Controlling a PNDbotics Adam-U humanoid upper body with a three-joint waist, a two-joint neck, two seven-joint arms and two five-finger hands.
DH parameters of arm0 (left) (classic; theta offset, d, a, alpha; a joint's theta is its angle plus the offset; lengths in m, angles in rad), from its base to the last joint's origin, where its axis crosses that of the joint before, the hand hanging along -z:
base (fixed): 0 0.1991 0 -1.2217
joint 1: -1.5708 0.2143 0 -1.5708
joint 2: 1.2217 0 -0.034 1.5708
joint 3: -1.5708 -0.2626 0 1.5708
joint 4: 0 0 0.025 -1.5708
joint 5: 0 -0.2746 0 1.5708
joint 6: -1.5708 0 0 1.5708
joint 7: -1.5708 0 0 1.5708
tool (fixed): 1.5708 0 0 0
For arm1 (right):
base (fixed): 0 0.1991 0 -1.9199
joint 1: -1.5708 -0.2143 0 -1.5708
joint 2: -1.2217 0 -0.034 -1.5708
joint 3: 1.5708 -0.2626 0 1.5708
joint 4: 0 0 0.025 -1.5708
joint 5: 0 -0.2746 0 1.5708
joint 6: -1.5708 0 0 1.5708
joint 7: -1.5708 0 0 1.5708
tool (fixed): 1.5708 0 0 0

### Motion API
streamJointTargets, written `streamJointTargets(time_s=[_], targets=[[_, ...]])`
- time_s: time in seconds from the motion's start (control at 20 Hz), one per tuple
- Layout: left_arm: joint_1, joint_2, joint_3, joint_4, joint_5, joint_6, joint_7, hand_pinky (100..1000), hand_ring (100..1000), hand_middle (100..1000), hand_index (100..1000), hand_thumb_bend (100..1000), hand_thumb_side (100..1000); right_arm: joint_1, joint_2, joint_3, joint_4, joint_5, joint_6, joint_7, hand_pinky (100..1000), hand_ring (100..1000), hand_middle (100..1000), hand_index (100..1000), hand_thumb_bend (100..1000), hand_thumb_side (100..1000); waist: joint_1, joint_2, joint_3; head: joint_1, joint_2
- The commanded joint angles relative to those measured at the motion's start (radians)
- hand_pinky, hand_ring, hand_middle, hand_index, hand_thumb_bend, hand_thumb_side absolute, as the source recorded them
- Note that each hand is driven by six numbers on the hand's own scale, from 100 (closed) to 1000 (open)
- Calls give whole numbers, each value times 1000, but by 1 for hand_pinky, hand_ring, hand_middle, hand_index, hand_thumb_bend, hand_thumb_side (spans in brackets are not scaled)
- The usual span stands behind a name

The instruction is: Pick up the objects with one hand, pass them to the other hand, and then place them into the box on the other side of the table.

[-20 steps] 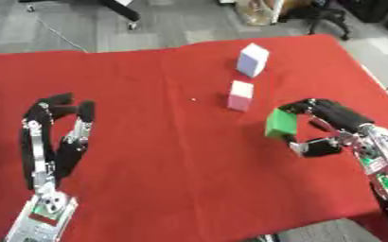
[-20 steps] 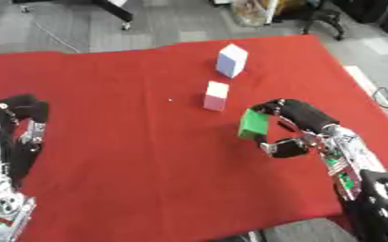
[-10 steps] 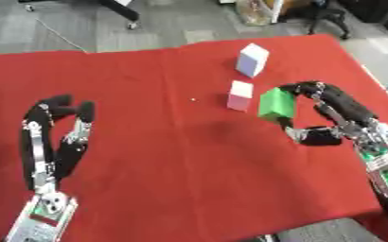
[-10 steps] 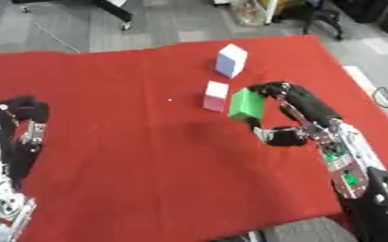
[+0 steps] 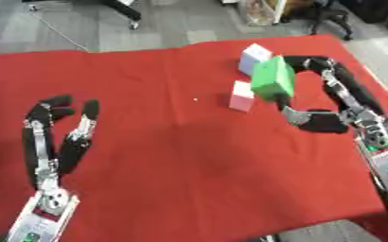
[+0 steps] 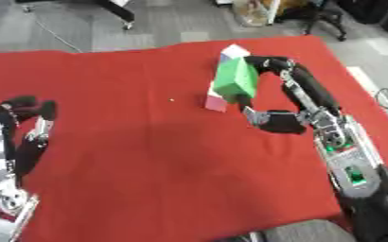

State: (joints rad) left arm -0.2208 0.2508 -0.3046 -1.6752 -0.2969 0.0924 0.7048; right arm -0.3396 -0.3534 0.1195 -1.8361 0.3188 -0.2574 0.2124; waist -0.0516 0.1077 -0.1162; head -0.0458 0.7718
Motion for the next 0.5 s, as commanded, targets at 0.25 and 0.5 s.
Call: streamJointTargets(time_s=[0.25, 0.5], targets=[[-120, 118, -95, -8, -82, 2, -61, 789, 695, 673, 769, 688, 537, -102, 92, 98, -61, -114, 70, 84, 771, 659, 276, 675, 100, 450, 2, -5, -3, 38, -2], [-212, 178, -142, -86, -163, 32, -142, 811, 742, 735, 812, 746, 499, -140, 219, 199, 8, -195, 151, 110, 765, 653, 277, 675, 100, 504, -4, -1, -10, 52, -2]])
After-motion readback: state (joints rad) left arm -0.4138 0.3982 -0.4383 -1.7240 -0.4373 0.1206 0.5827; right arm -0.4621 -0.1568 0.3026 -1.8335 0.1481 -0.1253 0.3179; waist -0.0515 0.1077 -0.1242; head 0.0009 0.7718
